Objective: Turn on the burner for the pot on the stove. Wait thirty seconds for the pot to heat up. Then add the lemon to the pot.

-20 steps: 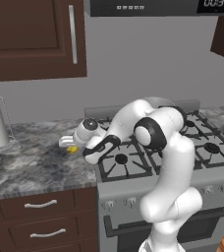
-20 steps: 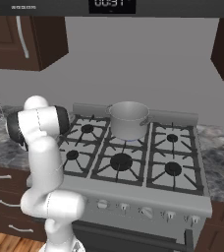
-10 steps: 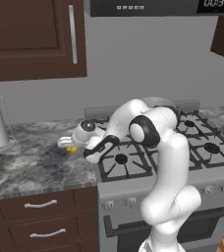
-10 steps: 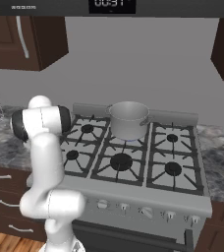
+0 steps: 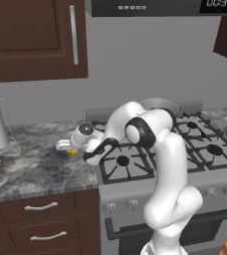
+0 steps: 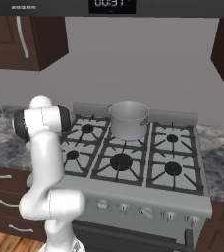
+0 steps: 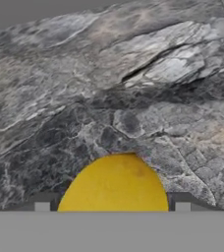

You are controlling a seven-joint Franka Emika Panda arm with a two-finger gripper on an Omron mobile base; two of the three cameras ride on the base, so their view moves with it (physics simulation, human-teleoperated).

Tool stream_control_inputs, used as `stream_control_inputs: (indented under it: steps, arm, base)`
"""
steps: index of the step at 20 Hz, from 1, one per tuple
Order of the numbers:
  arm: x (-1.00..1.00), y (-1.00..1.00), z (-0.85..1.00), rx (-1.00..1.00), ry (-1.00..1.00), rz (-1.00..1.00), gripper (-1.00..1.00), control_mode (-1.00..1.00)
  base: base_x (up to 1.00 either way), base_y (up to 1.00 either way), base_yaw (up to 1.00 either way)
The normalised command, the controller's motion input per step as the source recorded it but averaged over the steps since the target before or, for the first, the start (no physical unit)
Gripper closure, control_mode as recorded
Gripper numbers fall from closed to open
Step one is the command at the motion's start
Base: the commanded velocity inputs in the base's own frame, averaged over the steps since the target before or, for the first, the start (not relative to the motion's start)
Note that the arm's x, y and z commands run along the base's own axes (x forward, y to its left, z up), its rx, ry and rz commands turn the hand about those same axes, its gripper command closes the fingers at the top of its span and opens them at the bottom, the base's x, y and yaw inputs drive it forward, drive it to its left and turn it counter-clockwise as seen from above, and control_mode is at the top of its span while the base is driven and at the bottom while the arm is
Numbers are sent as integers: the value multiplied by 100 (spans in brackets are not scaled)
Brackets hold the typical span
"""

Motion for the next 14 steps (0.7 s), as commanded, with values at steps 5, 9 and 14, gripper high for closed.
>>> stream_control_inputs:
  steps: [5, 9, 14]
  arm:
    - [0, 0, 0, 0, 0, 0, 100, -100]
    - [-3, 0, 31, 0, -33, 0, 100, -100]
    - [-10, 0, 76, 0, -44, 0, 100, -100]
  base:
    - [0, 0, 0]
    - [0, 0, 0]
    - [0, 0, 0]
